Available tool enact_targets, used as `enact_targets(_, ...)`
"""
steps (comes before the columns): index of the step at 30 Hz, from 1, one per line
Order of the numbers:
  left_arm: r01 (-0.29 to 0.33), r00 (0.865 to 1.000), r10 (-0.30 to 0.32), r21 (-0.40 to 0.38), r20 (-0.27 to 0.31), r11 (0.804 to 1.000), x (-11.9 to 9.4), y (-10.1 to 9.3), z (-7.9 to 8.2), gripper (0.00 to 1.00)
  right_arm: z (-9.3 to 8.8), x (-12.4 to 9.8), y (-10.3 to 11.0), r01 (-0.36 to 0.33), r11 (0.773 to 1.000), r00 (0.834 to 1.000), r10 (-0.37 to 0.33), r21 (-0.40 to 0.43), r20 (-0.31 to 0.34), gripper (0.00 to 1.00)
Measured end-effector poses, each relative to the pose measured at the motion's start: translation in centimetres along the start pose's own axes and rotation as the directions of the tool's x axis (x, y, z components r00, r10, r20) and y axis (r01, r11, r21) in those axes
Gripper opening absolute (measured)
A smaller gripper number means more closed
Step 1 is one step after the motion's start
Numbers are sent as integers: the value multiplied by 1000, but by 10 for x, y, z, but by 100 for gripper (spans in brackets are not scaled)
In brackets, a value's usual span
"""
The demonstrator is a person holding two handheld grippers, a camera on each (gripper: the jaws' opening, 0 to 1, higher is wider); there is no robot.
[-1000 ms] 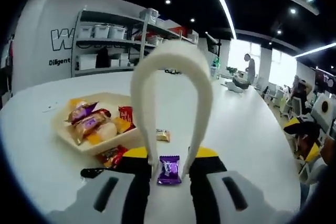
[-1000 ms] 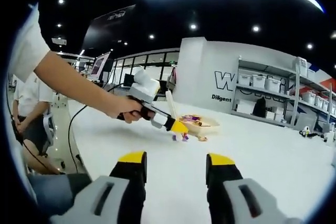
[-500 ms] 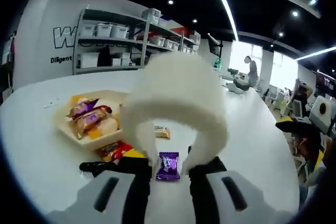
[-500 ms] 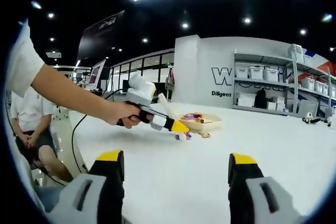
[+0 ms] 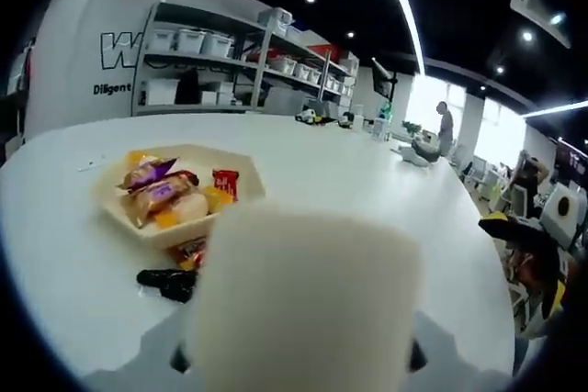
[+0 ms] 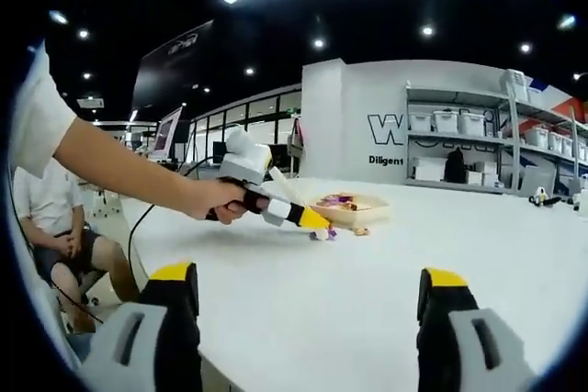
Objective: Place the target food into the container with the food tongs after gripping and lifting it, then release it inside without dropping or visibly crushing the food.
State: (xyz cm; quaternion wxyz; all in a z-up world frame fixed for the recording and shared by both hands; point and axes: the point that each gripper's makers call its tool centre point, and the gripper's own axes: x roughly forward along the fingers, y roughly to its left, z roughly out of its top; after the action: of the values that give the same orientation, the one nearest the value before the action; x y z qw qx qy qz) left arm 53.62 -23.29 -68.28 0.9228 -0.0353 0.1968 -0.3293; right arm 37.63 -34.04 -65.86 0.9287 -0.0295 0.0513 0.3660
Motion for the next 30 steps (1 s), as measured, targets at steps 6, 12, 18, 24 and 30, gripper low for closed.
enact_targets(6, 0, 1000, 0, 14, 26, 1000, -6, 0, 19, 20, 2, -1, -1, -3, 1000, 1000, 3, 9, 13, 97)
enact_targets(12, -17, 998, 15, 40, 61, 999, -8, 13, 48, 21, 4, 0, -2, 0, 1000, 1000, 0, 12, 18, 96)
enact_targets(18, -74, 995, 71, 31, 70, 997, 0, 40, 59, 21, 7, -2, -11, 15, 1000, 1000, -16, 14, 26, 95)
enact_targets(24, -105, 993, 107, -23, 59, 994, 6, 57, 50, 21, 6, -6, -23, 41, 999, 999, -41, 22, 27, 94)
enact_targets(30, -51, 998, 48, 55, 50, 997, -5, 44, 49, 24, 5, -5, -24, 44, 999, 999, -45, 26, 24, 93)
